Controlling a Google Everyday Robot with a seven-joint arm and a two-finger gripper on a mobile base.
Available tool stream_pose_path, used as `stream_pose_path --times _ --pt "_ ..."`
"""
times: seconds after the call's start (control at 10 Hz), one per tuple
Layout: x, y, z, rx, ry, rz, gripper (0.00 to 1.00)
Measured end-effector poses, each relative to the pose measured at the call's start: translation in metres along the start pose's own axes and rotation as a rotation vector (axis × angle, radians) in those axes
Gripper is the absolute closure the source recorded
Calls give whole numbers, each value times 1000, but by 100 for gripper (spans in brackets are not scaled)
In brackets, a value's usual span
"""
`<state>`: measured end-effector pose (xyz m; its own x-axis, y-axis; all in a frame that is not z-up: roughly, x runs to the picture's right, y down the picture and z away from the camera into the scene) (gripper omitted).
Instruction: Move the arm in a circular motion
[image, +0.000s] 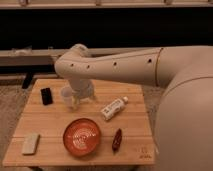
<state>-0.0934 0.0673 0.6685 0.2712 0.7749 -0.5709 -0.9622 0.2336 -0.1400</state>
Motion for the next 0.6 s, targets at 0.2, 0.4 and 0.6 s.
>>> stream_pose_path --times 0.2,0.4,0.6 --pt "8 -14 0 -3 0 19 35" --pt "17 -35 0 -6 -2 40 35" --pt "27 -23 -3 -12 -9 42 35"
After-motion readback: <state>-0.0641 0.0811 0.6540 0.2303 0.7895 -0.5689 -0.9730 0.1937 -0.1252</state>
